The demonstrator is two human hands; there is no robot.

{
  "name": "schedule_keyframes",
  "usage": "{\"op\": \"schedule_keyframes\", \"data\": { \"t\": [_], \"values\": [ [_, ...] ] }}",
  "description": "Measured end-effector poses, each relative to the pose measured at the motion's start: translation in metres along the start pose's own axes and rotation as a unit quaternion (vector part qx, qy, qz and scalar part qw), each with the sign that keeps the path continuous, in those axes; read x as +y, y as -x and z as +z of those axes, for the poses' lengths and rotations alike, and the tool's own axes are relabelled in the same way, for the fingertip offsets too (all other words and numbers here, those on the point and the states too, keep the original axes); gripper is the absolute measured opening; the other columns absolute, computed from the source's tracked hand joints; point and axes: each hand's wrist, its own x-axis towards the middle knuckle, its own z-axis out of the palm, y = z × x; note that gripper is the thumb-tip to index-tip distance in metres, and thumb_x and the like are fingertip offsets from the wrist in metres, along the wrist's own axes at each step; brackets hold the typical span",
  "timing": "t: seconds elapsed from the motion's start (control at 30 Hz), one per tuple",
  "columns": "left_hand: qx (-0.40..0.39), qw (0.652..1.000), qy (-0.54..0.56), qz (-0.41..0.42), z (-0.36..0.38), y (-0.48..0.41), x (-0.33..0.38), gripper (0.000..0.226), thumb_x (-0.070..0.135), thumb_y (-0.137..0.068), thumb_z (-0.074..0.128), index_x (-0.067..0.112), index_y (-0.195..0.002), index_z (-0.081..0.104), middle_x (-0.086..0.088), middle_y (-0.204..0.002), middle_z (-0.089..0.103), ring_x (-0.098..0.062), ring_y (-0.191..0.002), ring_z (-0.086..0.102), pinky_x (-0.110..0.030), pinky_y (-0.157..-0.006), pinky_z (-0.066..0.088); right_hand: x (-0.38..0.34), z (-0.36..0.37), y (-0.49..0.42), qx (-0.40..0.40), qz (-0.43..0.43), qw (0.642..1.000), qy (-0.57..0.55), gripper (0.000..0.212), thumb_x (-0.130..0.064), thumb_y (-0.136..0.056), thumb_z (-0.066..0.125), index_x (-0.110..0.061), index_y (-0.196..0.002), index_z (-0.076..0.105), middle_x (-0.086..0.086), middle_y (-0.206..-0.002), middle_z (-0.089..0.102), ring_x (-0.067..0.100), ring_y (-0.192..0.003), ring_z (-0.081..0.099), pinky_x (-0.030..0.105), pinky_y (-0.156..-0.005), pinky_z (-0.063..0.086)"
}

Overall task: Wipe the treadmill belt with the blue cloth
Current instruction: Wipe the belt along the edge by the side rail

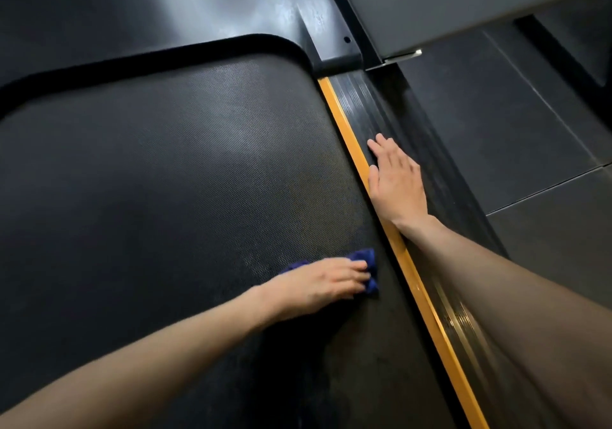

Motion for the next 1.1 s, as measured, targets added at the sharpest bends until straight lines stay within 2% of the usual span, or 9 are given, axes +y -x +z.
{"op": "schedule_keyframes", "data": {
  "t": [0.13,0.33,0.5,0.63,0.7,0.8,0.93,1.03,1.1],
  "values": [
    [-0.011,0.999,0.008,-0.035,-0.001,0.016,0.001,0.051,0.021,-0.102,0.016,-0.007,-0.126,0.052,-0.02,-0.139,0.045,-0.022,-0.135,0.029,-0.023,-0.116,0.009,0.001,-0.006,-0.003,-0.055,0.001,0.998,-0.004,0.049,-0.027,-0.101,0.029,-0.017,-0.149,0.02,0.002,-0.157,0.015,0.016,-0.145,0.01,0.031,-0.114,0.006],
    [0.271,0.921,-0.011,-0.281,-0.008,0.016,-0.002,0.046,0.024,-0.099,0.031,0.001,-0.137,0.039,-0.014,-0.147,0.033,-0.024,-0.14,0.022,-0.016,-0.113,0.001,-0.035,-0.027,0.012,-0.034,0.004,0.999,0.005,0.057,-0.02,-0.096,0.045,-0.008,-0.147,0.022,0.01,-0.154,0.023,0.023,-0.143,0.018,0.036,-0.115,0.014],
    [0.322,0.892,-0.027,-0.316,-0.028,0.037,0.01,0.04,0.036,-0.101,0.029,0.03,-0.139,0.038,0.012,-0.138,0.039,-0.007,-0.128,0.04,-0.027,-0.113,0.024,-0.104,-0.007,0.077,-0.002,-0.002,0.994,-0.108,0.038,-0.018,-0.093,0.046,-0.009,-0.129,0.05,0.011,-0.127,0.05,0.029,-0.116,0.048,0.038,-0.097,0.037],
    [0.298,0.858,0.073,-0.412,-0.028,0.091,0.021,0.034,0.02,-0.099,0.038,0.016,-0.129,0.053,0.003,-0.134,0.052,-0.008,-0.123,0.045,-0.012,-0.097,0.026,-0.145,0.037,0.118,-0.087,0.058,0.993,-0.052,0.064,-0.041,-0.098,0.036,-0.009,-0.149,0.017,0.009,-0.156,0.016,0.025,-0.143,0.014,0.042,-0.115,0.009],
    [0.304,0.859,0.068,-0.405,-0.03,0.12,0.028,0.03,0.011,-0.095,0.045,0.013,-0.123,0.058,-0.001,-0.132,0.054,-0.012,-0.123,0.047,-0.011,-0.098,0.025,-0.141,0.047,0.118,-0.087,0.05,0.995,-0.017,0.067,-0.032,-0.098,0.038,-0.006,-0.15,0.004,0.01,-0.158,0.004,0.025,-0.145,0.003,0.044,-0.116,0.002],
    [0.346,0.84,0.036,-0.417,-0.04,0.163,0.033,0.032,-0.001,-0.09,0.046,0.012,-0.112,0.064,-0.002,-0.123,0.059,-0.013,-0.116,0.052,-0.009,-0.096,0.027,-0.119,0.044,0.098,-0.07,0.002,0.996,-0.046,0.061,-0.01,-0.091,0.036,-0.002,-0.148,0.013,0.015,-0.156,0.012,0.027,-0.144,0.008,0.046,-0.117,0.005],
    [0.312,0.788,0.037,-0.53,-0.041,0.2,0.034,0.035,0.0,-0.091,0.04,0.013,-0.114,0.063,-0.004,-0.12,0.058,-0.018,-0.112,0.053,-0.019,-0.093,0.033,-0.135,0.051,0.092,0.003,0.094,0.986,-0.136,0.059,-0.011,-0.087,0.043,0.0,-0.143,0.031,0.016,-0.151,0.029,0.028,-0.141,0.023,0.041,-0.117,0.011],
    [0.328,0.76,0.042,-0.56,-0.036,0.206,0.034,0.037,-0.002,-0.088,0.039,0.012,-0.113,0.063,-0.007,-0.119,0.058,-0.02,-0.112,0.052,-0.021,-0.094,0.034,-0.191,0.073,0.137,-0.026,-0.064,0.987,-0.146,0.061,-0.03,-0.085,0.05,-0.002,-0.138,0.043,0.017,-0.142,0.042,0.032,-0.132,0.038,0.039,-0.114,0.022],
    [0.359,0.739,0.037,-0.569,-0.034,0.206,0.032,0.038,-0.004,-0.086,0.04,0.011,-0.111,0.063,-0.009,-0.117,0.058,-0.022,-0.111,0.053,-0.024,-0.096,0.035,-0.209,0.082,0.168,-0.074,-0.236,0.961,-0.124,0.054,-0.021,-0.084,0.054,-0.007,-0.135,0.048,0.011,-0.14,0.047,0.028,-0.128,0.044,0.038,-0.112,0.029]
  ]
}}
